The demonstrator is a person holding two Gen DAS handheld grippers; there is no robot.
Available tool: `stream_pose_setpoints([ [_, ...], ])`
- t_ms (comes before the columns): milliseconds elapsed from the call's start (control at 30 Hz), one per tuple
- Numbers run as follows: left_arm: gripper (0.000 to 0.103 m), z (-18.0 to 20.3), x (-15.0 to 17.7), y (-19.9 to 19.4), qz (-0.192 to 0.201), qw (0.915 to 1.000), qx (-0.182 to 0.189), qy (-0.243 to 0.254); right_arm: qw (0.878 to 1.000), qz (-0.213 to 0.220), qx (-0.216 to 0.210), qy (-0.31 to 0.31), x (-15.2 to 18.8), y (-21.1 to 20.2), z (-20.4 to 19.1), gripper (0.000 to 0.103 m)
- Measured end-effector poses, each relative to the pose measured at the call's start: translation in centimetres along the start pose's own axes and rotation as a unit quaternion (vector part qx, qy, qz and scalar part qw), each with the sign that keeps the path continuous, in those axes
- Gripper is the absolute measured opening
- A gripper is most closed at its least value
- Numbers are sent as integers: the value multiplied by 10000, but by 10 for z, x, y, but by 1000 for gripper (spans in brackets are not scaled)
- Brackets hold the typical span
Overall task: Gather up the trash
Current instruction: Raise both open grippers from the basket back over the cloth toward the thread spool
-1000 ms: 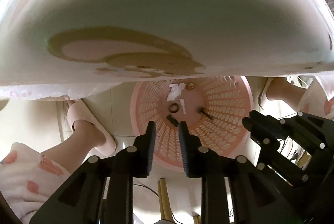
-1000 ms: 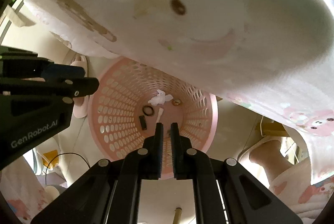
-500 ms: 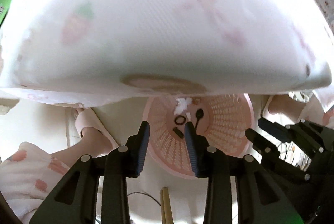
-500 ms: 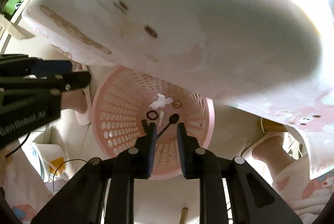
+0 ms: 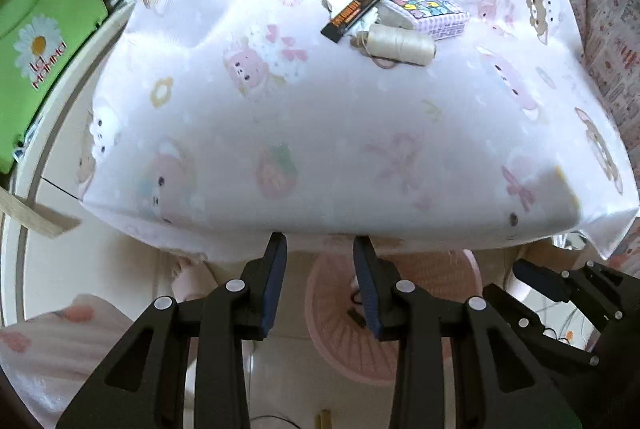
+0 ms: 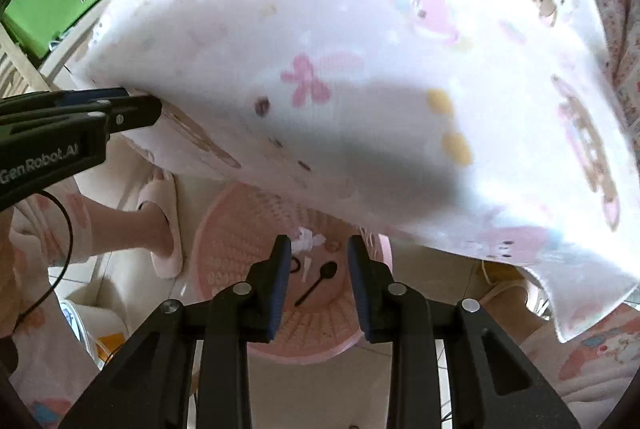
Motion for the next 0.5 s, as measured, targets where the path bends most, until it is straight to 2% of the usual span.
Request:
stream_pose_setpoints([
  [133,33,-5,0,-6,-17,9992,332,-228,9992,284,-22,-297,-6,-20,-11,48],
  [233,33,-8,-2,-11,95,9996,197,-196,9986,442,-82,-280,-8,-33,-13,48],
  [333,33,-8,-2,-20,213,9992,237,-251,9979,581,-52,-263,-9,-44,-13,48],
  [500,33,-9,-8,-47,970,9950,-78,-205,9927,1103,192,-450,-13,-68,-14,48],
])
Point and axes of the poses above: each gripper's, at about its wrist camera, not at the fingertips, and y roughly the way its jaws point, z to its right, x to its underside, the point moved 4 cm from there along y, roughly the way its jaws point, and after that the axes turned 11 degrees about -x, right-handed, at the moved point
